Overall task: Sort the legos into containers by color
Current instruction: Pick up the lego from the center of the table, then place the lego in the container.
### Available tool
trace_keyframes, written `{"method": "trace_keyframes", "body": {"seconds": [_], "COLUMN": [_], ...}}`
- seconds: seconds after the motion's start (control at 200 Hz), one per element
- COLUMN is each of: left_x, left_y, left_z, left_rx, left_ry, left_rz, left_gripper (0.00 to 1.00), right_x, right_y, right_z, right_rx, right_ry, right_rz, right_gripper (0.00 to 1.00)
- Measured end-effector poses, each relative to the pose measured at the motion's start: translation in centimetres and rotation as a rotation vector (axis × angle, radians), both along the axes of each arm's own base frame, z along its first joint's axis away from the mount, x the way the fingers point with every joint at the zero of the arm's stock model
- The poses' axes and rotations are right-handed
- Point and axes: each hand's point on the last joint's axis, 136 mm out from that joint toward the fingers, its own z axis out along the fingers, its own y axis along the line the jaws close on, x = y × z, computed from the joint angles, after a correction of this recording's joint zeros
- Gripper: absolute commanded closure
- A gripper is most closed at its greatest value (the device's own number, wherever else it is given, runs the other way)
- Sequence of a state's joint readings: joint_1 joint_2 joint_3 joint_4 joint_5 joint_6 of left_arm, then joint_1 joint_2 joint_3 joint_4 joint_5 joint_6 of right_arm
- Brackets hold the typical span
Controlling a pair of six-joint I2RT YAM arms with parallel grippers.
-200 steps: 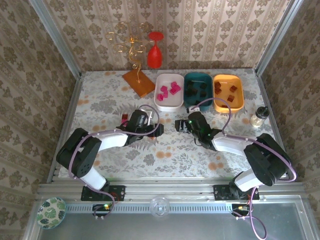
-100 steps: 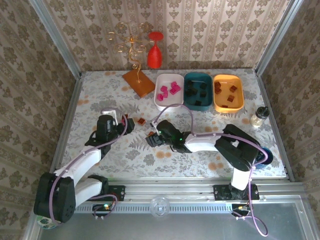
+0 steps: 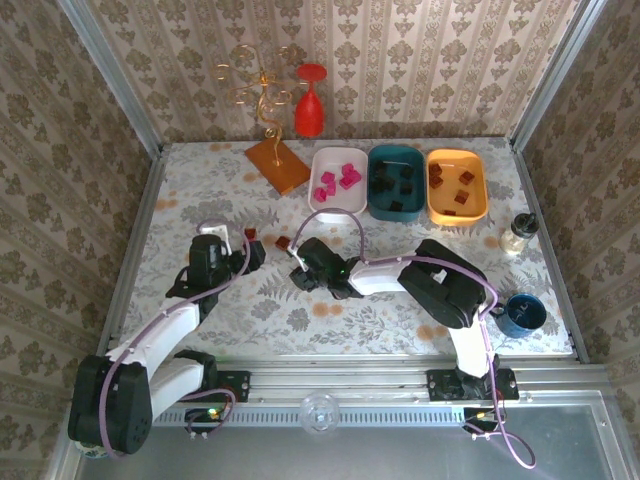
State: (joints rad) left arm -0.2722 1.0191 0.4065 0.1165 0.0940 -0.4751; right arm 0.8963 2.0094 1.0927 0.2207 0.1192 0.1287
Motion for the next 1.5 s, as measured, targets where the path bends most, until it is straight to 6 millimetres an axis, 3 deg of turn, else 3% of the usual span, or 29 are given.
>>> {"method": "trace_keyframes", "body": {"seconds": [0.225,0.295,0.395,0.5,0.61,0.735,0.805,0.89,1.1,1.185,1.295,1.495], "left_x": [-0.1,-0.1,-0.2,-0.3,-0.7,-1.3,-1.5,-1.6,-2.2,-2.4,-2.6,-2.8], "left_y": [-0.1,-0.2,-0.4,-0.9,-2.1,-3.8,-4.3,-4.5,-4.7,-4.8,-4.9,-4.7], "left_z": [-0.1,-0.1,-0.1,0.0,0.1,0.4,0.6,1.0,2.9,3.7,4.1,3.3], "left_rx": [-0.008,-0.011,-0.019,-0.023,-0.024,-0.024,-0.024,-0.027,-0.041,-0.046,-0.048,-0.033], "left_ry": [0.005,0.006,0.007,0.007,0.002,-0.007,-0.013,-0.024,-0.080,-0.100,-0.113,-0.084], "left_rz": [-0.009,-0.014,-0.026,-0.041,-0.081,-0.136,-0.153,-0.160,-0.169,-0.174,-0.175,-0.169], "left_gripper": [0.15,0.15,0.15,0.15,0.15,0.15,0.15,0.15,0.15,0.14,0.14,0.12], "right_x": [-0.2,-0.5,0.1,2.3,5.2,7.7,9.0,11.8,19.6,22.6,25.4,25.4], "right_y": [-1.1,-2.5,-5.8,-11.1,-19.5,-28.7,-33.1,-37.5,-44.6,-45.8,-46.4,-45.9], "right_z": [0.3,0.9,3.9,9.3,15.3,18.8,18.5,16.5,9.8,8.5,8.5,9.3], "right_rx": [0.000,0.007,0.072,0.215,0.367,0.464,0.469,0.464,0.419,0.399,0.382,0.379], "right_ry": [0.011,0.023,0.018,-0.035,-0.147,-0.239,-0.248,-0.205,-0.058,-0.029,-0.022,-0.015], "right_rz": [-0.004,-0.019,-0.083,-0.225,-0.461,-0.726,-0.861,-1.003,-1.215,-1.248,-1.257,-1.250], "right_gripper": [0.70,0.70,0.70,0.70,0.70,0.70,0.70,0.70,0.65,0.56,0.40,0.29]}}
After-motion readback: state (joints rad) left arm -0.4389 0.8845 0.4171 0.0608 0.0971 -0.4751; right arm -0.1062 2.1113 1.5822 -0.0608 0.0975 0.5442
